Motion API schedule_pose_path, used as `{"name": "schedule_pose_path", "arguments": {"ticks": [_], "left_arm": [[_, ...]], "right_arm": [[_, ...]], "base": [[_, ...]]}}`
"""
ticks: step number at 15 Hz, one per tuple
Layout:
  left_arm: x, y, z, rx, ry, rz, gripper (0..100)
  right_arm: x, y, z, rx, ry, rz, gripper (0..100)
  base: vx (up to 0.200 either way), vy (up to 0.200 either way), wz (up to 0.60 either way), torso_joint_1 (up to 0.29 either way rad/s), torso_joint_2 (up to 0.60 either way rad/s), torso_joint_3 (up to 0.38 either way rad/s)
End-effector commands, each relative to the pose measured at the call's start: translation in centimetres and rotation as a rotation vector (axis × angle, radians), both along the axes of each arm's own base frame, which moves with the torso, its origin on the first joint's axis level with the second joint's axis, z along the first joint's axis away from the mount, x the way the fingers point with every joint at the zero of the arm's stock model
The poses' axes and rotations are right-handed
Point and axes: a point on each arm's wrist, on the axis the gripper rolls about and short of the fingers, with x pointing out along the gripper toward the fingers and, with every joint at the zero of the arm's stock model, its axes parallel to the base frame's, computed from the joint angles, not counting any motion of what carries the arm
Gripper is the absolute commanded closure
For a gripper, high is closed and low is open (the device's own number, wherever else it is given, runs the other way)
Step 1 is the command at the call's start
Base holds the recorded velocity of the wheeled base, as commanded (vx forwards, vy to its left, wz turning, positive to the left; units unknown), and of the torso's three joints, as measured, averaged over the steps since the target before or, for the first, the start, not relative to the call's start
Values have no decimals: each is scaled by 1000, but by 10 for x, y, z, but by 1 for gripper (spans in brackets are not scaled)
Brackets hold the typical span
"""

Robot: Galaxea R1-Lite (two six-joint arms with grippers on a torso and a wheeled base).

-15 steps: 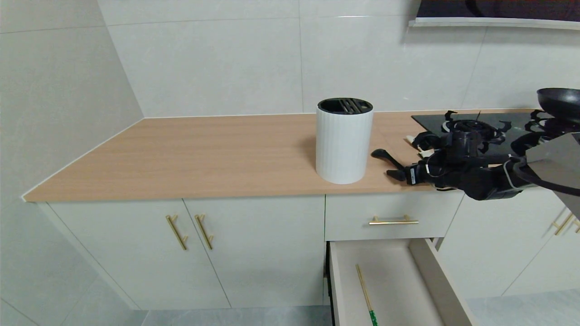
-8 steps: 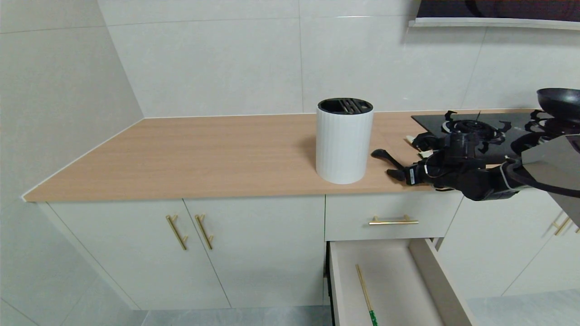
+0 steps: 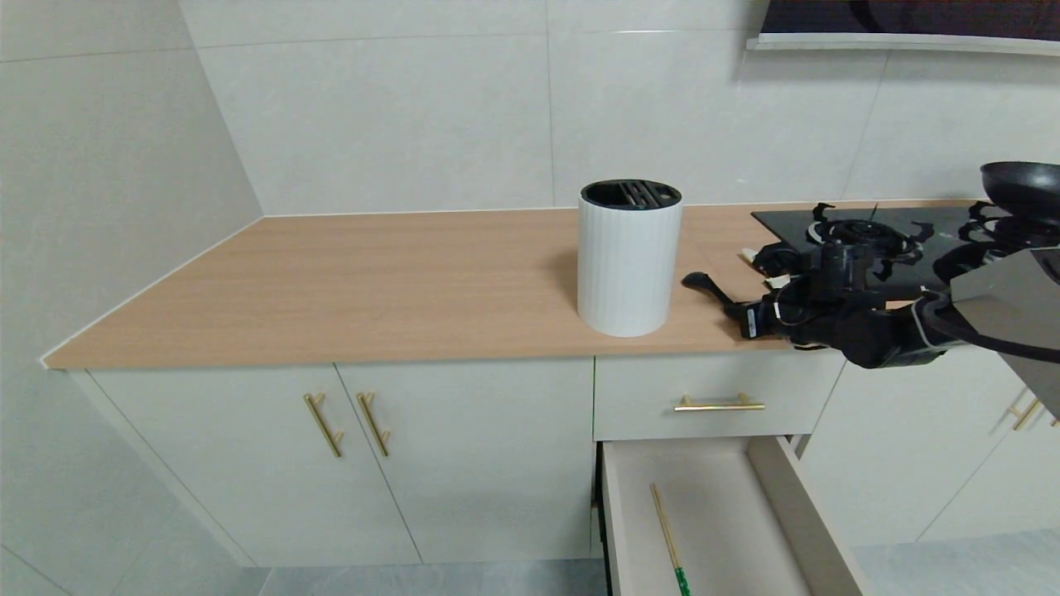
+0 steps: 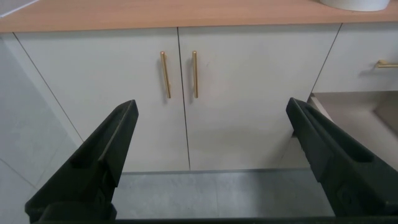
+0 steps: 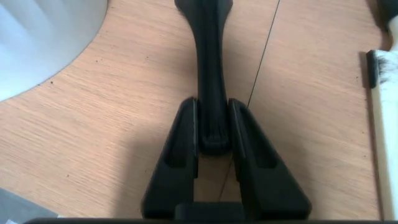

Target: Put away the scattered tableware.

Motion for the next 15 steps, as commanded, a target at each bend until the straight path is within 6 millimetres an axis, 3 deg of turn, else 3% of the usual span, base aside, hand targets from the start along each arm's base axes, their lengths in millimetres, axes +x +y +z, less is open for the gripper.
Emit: {"name": "schedule_pose_path", "arguments": {"ticks": [1,3,6,7,9,10,14,15], "left_arm": [[0,0,0,0,1,0,0],[0,0,0,0,1,0,0],[0,0,0,0,1,0,0],[0,0,0,0,1,0,0],[0,0,0,0,1,0,0],[0,0,0,0,1,0,0],[0,0,0,0,1,0,0],[0,0,0,0,1,0,0]], "right_arm": [[0,0,-1,-1,5,0,100],[-1,0,2,-2,1,-7,100],[-13,4,32,-4,-25,-38,100],[-30,8,57,43,-5,-63,100],[-55,13,83,83,3,-69,100],[-65,12,92,79,2,-83,100],[-133,5,131,119,55,-163,100],[-159,1,138,117,84,-166,100]], "base": [[0,0,0,0,0,0],[0,0,0,0,0,0],[0,0,0,0,0,0],[0,0,0,0,0,0],[0,0,0,0,0,0],[0,0,0,0,0,0],[0,0,0,0,0,0],[0,0,0,0,0,0]]}}
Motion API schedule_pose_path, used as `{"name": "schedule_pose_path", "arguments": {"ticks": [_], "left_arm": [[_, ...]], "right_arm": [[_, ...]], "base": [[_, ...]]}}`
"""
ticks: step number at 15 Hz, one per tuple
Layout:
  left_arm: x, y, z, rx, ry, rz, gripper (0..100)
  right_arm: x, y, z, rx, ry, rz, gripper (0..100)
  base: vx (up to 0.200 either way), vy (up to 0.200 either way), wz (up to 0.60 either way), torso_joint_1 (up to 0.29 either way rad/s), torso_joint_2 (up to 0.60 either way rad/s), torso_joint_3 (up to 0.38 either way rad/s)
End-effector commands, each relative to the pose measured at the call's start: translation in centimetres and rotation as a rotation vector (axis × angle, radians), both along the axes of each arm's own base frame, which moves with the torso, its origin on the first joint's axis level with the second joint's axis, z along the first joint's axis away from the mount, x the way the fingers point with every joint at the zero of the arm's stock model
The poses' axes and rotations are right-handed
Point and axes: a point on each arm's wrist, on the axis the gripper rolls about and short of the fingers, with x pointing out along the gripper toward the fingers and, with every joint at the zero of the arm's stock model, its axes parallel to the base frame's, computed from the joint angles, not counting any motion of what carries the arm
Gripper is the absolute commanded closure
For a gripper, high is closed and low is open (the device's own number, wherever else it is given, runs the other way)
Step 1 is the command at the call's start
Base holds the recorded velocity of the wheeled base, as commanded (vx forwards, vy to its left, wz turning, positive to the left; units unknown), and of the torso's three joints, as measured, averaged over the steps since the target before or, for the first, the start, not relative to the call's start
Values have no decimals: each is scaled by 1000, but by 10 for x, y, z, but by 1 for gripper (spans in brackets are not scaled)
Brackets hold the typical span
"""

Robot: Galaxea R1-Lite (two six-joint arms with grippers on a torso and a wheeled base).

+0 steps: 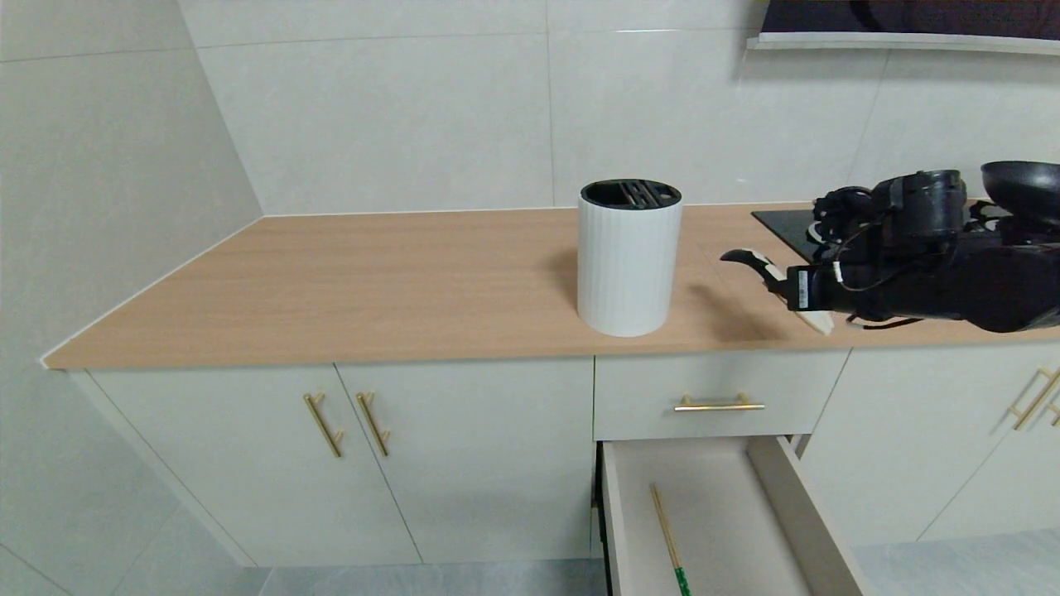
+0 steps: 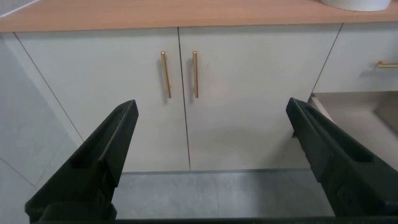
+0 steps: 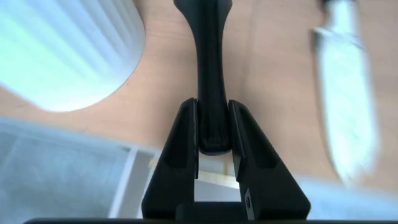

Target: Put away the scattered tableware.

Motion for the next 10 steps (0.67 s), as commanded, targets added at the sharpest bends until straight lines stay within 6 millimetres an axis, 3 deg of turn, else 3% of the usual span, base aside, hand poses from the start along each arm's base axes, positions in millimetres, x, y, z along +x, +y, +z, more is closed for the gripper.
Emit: {"name": "schedule_pose_path", "arguments": {"ticks": [1,5,10], "left_arm": [[0,0,0,2,0,0,0],[0,0,0,0,1,0,0],[0,0,0,2,0,0,0]], "right_arm": [[-71,-10,35,28,0,-15,100],[-133,-19,26,46,69,-21,100],[-164,-16,-3,34,151,10,100]], "base": [[0,0,0,0,0,0],[0,0,0,0,0,0],[0,0,0,0,0,0]]}}
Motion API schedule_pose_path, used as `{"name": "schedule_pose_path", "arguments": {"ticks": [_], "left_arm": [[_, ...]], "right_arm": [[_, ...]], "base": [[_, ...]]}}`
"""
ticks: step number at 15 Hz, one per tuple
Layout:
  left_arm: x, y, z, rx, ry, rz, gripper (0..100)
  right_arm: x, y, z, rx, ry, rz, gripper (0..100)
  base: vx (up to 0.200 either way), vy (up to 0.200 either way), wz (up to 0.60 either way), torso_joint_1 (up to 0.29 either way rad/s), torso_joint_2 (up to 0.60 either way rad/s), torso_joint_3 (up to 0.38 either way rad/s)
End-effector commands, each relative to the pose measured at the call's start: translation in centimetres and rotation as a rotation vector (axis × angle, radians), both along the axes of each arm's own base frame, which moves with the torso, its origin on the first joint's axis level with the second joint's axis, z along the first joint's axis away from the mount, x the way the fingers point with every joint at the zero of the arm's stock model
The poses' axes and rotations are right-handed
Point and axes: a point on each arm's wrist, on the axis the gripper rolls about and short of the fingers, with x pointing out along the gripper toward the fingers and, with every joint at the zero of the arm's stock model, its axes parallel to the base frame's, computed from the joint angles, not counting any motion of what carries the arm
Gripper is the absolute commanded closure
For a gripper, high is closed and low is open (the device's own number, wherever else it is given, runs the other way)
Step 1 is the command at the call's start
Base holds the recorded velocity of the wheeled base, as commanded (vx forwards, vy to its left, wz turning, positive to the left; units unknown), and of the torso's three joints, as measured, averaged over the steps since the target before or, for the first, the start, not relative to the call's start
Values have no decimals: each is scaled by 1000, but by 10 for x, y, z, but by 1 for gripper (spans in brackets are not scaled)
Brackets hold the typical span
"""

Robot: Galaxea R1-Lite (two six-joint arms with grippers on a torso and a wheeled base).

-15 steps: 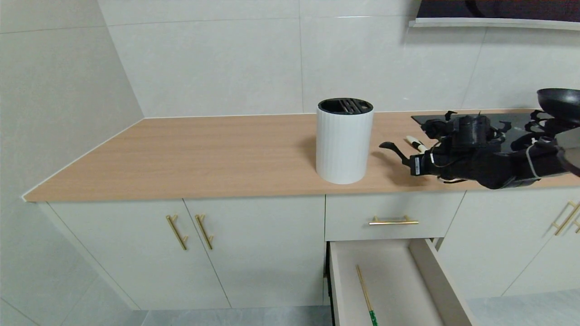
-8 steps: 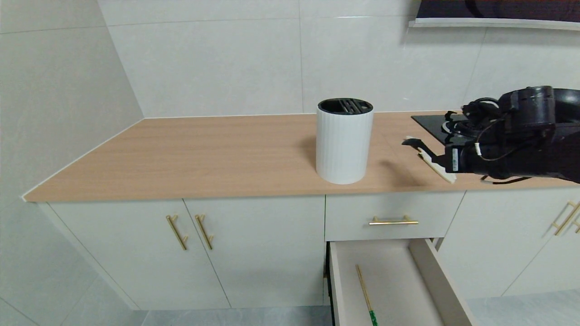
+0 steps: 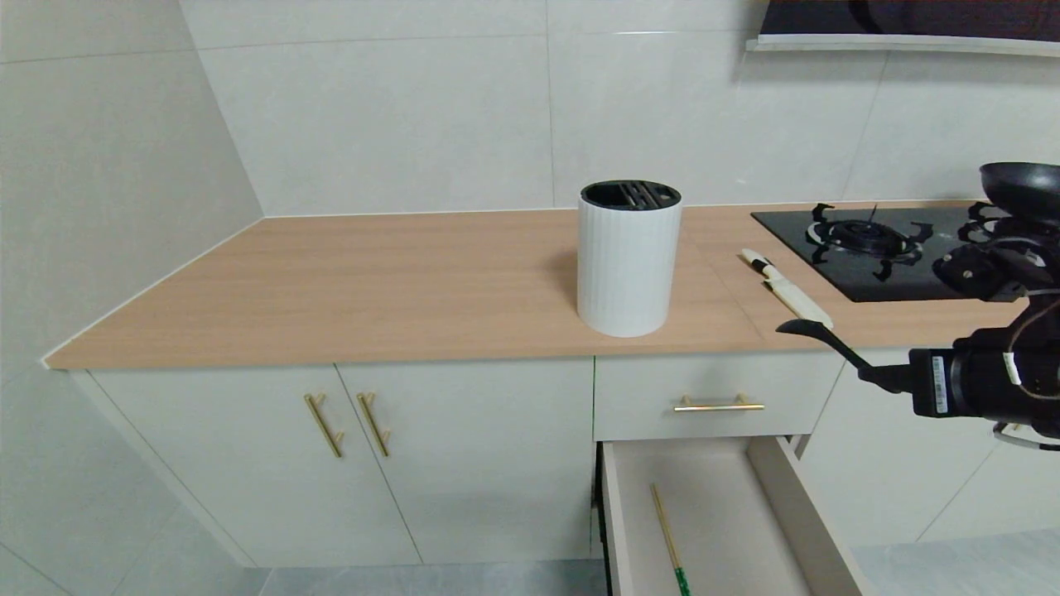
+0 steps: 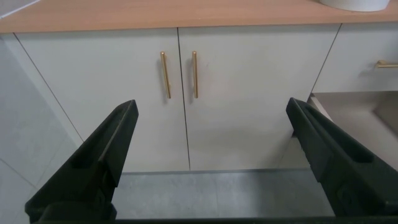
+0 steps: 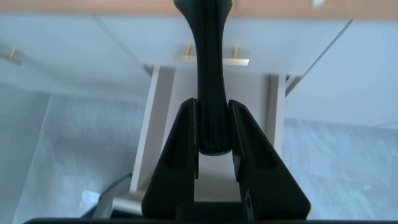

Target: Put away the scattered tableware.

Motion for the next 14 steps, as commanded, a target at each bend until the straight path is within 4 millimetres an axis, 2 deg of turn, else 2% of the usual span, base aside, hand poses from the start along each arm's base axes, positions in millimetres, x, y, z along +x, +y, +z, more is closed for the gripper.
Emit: {"name": "schedule_pose_path", "arguments": {"ticks": [1,2,4,10,14], "left_arm": [[0,0,0,1,0,1,0],[0,0,0,1,2,1,0],[0,0,0,-1,2,1,0],[0,0,0,-1,2,1,0],[0,0,0,-1,2,1,0]], "right_arm": [[-12,-1,-3,3,-1,10,100],[-6,0,-13,-4,28,9,100],[-4,1,-22,-10,62,11,100],[8,2,-41,-25,123,8,100],[11,3,-45,-28,141,8,100]], "base": [[0,0,0,0,0,0],[0,0,0,0,0,0],[0,0,0,0,0,0],[0,0,0,0,0,0],[0,0,0,0,0,0]]}}
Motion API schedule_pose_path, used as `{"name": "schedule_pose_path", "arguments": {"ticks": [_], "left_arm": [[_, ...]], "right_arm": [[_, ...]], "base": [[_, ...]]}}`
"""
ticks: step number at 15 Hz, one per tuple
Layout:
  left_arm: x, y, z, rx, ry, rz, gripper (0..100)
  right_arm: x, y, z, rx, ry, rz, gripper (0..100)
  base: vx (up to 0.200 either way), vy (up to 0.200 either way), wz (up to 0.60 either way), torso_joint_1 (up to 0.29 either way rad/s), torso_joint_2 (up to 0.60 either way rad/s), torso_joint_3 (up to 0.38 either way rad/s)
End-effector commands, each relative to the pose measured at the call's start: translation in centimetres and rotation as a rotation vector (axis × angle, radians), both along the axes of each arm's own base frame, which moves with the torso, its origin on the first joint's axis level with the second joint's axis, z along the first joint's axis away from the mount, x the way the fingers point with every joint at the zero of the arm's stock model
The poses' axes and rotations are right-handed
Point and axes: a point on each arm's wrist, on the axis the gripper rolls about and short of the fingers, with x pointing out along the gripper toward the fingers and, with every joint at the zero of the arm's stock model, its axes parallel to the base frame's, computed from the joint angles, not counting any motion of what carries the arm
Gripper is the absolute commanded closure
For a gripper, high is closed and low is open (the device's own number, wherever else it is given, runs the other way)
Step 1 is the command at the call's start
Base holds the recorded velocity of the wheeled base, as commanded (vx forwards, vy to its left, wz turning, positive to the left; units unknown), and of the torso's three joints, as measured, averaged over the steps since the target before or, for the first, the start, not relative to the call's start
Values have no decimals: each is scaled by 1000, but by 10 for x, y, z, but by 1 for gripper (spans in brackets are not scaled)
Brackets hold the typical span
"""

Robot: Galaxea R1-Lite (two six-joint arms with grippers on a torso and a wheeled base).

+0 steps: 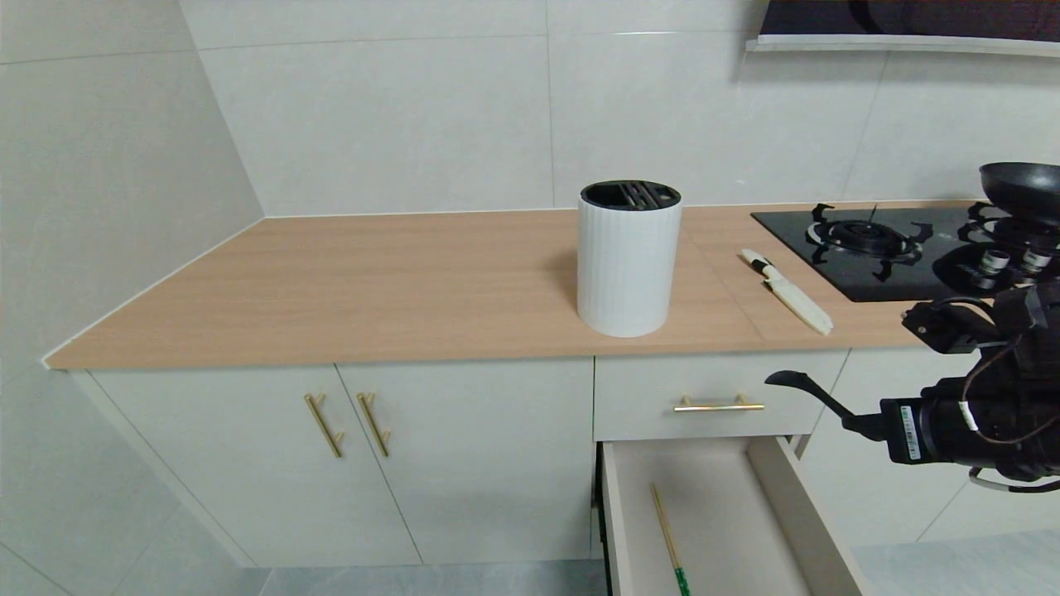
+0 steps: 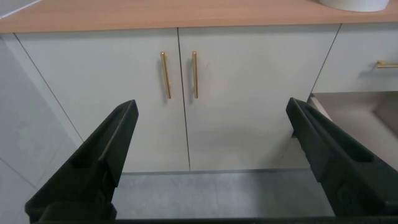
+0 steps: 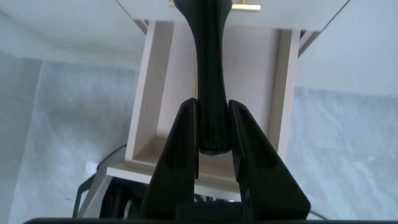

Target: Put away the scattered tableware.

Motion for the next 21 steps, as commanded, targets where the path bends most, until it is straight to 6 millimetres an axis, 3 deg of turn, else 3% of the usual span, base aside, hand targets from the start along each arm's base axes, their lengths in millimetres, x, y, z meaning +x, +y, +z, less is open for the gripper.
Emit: {"name": "schedule_pose_path", "arguments": {"ticks": [1,21], "left_arm": [[0,0,0,0,1,0,0],[0,0,0,0,1,0,0]], "right_arm": [[3,1,-4,-3,18,0,100],[5,1,-9,-9,38,2,100]], "base": [[0,0,0,0,0,0],[0,0,0,-162,441,278]]}}
